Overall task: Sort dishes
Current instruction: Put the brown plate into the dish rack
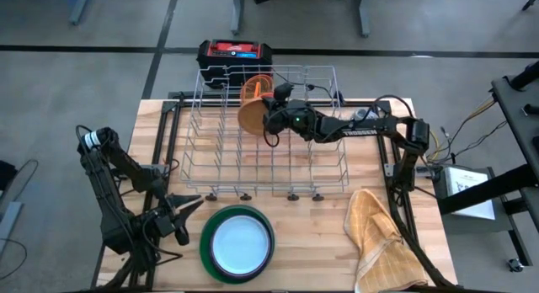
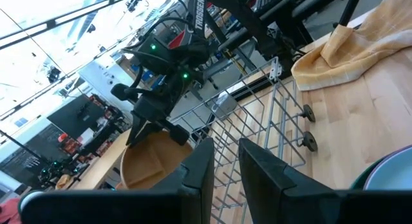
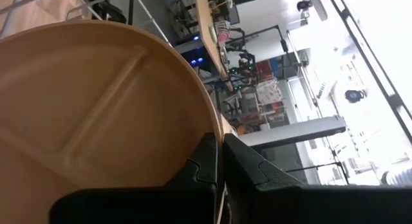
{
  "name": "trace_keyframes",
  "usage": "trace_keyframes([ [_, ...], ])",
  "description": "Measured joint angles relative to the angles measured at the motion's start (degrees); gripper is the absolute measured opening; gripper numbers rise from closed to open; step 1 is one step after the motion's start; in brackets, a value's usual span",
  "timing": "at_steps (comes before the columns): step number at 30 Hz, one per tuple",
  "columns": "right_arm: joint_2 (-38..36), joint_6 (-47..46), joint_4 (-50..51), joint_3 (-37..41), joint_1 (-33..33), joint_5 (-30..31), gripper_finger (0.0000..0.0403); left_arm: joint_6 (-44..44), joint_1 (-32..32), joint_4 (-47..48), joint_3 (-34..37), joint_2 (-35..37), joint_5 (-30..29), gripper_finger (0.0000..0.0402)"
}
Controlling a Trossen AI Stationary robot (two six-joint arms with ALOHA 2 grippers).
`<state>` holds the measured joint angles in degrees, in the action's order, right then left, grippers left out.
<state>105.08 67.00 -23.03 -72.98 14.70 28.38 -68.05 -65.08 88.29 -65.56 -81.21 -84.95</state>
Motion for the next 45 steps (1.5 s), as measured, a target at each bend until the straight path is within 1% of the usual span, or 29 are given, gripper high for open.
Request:
trace_keyframes([
  [7, 0.0, -0.1, 0.0, 0.8, 0.0, -1.8, 0.0, 0.0, 0.0, 0.0, 0.0, 0.0, 0.0, 0.0062],
  [13, 0.1, -0.5, -0.2, 1.2, 0.6, -1.8, 0.0, 0.0, 0.0, 0.0, 0.0, 0.0, 0.0, 0.0062],
  [18, 0.1, -0.1, -3.2, 1.2, 0.7, -1.5, 0.0, 0.0, 0.0, 0.0, 0.0, 0.0, 0.0, 0.0062],
  [23, 0.9, -0.9, -2.9, 1.2, 0.6, -2.8, 0.0, 0.0, 0.0, 0.0, 0.0, 0.0, 0.0, 0.0062],
  [34, 2.3, -1.1, -3.8, 1.4, 0.5, -2.2, 0.0, 0.0, 0.0, 0.0, 0.0, 0.0, 0.0, 0.0062],
  [38, 2.5, -0.7, -5.8, 0.8, 0.4, -0.3, 0.0, 0.0, 0.0, 0.0, 0.0, 0.0, 0.0, 0.0062],
  [45, 2.6, -0.5, -5.8, -0.5, 0.4, -0.6, 0.0, 0.0, 0.0, 0.0, 0.0, 0.0, 0.0, 0.0062],
])
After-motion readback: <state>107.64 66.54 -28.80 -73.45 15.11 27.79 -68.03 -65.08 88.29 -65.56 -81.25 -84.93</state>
